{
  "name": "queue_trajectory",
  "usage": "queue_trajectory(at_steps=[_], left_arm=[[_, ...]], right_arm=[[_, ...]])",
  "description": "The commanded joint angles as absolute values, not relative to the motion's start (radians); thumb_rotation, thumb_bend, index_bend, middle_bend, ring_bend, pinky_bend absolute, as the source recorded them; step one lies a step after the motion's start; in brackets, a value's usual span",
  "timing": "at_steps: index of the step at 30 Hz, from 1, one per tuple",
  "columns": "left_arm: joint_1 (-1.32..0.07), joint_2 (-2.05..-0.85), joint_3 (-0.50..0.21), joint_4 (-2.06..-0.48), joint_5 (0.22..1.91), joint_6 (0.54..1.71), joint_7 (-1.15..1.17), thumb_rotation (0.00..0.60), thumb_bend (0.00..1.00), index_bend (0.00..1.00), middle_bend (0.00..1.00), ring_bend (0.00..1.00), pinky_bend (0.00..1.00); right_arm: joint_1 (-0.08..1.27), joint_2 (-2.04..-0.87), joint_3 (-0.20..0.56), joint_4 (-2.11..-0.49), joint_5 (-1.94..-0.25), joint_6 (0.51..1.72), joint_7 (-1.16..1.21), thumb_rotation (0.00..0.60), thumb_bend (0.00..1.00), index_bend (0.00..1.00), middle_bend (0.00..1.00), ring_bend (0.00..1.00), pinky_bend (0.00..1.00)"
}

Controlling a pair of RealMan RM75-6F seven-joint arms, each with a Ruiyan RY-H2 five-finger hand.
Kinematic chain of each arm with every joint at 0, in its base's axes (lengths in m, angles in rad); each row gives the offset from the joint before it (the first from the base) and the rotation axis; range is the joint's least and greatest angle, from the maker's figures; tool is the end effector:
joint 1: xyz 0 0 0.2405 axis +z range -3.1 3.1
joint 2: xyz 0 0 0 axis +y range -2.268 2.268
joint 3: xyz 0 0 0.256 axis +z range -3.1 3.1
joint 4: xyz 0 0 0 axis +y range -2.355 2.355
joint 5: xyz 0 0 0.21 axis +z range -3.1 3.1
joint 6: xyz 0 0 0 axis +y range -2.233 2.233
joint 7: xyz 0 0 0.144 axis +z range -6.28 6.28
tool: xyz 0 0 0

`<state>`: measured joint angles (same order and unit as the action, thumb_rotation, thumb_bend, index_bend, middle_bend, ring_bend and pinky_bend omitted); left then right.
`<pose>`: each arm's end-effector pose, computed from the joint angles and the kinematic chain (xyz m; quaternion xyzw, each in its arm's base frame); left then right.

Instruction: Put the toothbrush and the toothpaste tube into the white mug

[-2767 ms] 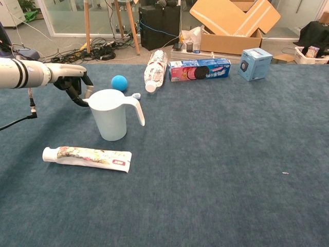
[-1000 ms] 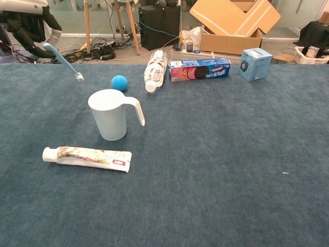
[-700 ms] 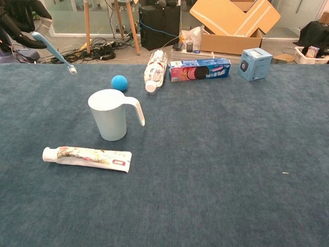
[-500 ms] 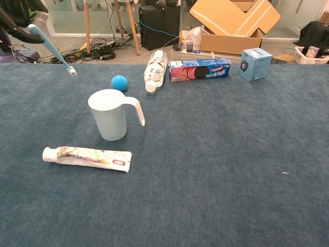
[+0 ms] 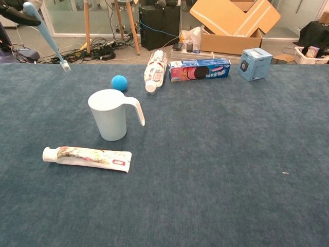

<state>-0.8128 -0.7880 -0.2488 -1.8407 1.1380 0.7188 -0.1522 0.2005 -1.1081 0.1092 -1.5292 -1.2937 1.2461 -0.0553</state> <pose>-0.1236 0.3656 0.1851 -0.7240 -0.4184 -0.3837 0.3919 -0.3393 -0.2304 0.1629 0.6010 -0.4130 0.3033 0.6134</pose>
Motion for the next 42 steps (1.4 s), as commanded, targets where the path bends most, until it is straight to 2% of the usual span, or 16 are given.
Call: queue_trajectory(at_steps=[1,14,20,42], left_arm=[[-0.806,-0.773,-0.259,-1.859,1.151,0.712,-0.176,0.6,0.4,0.65,1.0,1.0,1.0],[-0.796,-0.724,-0.298,-1.937,1.181,0.682,-0.303,0.6,0.4,0.66,1.0,1.0,1.0],[-0.802,-0.732,-0.305,-1.948,1.193,0.675,-0.318,0.6,0.41,0.69,1.0,1.0,1.0],[-0.884,-0.79,-0.354,-1.984,1.134,0.62,-0.357,0.6,0.41,0.7,1.0,1.0,1.0]], right_arm=[[0.2,-1.108,0.108,-1.531,-1.296,1.247,-0.056,0.6,0.01,0.11,0.02,0.01,0.4],[0.2,-1.108,0.104,-1.531,-1.308,1.252,-0.051,0.6,0.01,0.11,0.02,0.01,0.4],[0.199,-1.107,0.102,-1.532,-1.313,1.253,-0.047,0.6,0.01,0.11,0.02,0.01,0.4],[0.2,-1.099,0.103,-1.53,-1.313,1.246,-0.024,0.6,0.01,0.11,0.02,0.01,0.4]])
